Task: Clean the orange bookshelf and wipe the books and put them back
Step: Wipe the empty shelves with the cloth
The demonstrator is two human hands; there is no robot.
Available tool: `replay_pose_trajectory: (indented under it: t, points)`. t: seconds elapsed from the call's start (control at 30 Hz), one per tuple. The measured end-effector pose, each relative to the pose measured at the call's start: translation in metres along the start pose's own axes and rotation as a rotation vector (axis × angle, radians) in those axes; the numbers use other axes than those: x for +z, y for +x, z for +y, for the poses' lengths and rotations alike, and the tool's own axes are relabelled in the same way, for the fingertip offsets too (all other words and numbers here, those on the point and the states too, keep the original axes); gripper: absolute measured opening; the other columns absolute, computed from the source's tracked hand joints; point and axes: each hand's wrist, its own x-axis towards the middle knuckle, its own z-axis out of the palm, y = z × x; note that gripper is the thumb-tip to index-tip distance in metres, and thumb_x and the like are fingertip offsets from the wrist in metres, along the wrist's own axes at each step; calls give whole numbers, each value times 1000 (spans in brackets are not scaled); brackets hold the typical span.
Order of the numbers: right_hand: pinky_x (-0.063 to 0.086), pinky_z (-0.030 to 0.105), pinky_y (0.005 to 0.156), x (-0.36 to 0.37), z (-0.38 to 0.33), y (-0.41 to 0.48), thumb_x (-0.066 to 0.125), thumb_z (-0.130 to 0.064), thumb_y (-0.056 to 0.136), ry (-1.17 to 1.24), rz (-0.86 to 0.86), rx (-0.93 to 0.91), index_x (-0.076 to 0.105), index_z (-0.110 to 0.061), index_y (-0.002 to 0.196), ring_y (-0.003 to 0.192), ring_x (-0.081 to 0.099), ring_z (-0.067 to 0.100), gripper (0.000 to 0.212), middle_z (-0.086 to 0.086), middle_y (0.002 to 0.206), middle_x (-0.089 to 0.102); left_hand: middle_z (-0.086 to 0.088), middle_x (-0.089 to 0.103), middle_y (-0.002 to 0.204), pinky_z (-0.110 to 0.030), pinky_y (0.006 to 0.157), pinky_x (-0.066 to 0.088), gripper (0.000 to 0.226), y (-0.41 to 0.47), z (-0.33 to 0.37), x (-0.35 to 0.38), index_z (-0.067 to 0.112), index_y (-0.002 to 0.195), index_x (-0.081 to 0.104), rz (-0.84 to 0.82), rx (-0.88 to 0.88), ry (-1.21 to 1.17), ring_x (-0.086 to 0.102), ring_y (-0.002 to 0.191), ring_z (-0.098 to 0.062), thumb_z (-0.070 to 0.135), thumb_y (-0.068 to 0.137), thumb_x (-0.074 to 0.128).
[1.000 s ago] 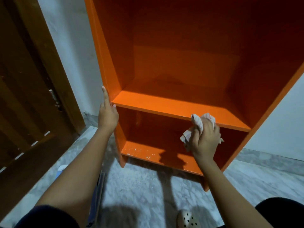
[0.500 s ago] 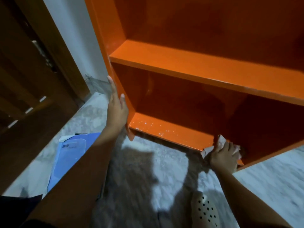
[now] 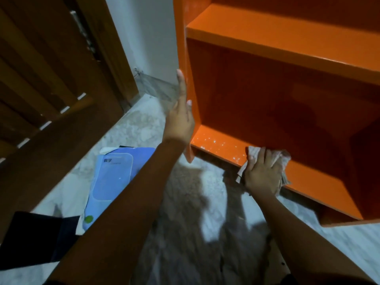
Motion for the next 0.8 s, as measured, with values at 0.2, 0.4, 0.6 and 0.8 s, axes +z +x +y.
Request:
replay_pose_trajectory:
  t: [0.2, 0.4, 0.6, 0.8]
  points:
    - [7, 43, 117, 1, -63, 5, 17, -34, 101, 76, -37, -231, 25, -8, 148, 144, 17, 35, 54, 12, 155, 24, 0, 44, 66, -27, 61, 35, 65, 1, -3, 1, 35, 138, -17, -4, 58, 38, 35, 54, -5, 15, 101, 33]
    - [40, 37, 87, -16, -117, -8, 44, -21, 87, 626, -28, -426, 61, -12, 113, 107, 54, 31, 33, 14, 112, 63, -5, 47, 69, -27, 61, 36, 62, 5, -11, -2, 29, 140, -11, 16, 117, 28, 41, 56, -9, 19, 101, 35]
    - [47, 39, 87, -13, -121, 42, 41, -26, 96, 786, 211, -209, 68, -21, 111, 98, 62, 24, 32, 3, 106, 71, -7, 56, 76, -24, 60, 41, 60, 7, -17, 7, 11, 144, 3, 147, 190, 94, 51, 61, -17, 15, 98, 41]
    - [50, 35, 77, 3, -138, 75, 58, -33, 90, 675, 1, -41, 71, -25, 109, 92, 66, 34, 24, 13, 99, 72, -6, 58, 74, -20, 56, 44, 59, 13, -29, 4, 8, 146, 13, 146, 294, 92, 51, 56, -17, 16, 95, 42]
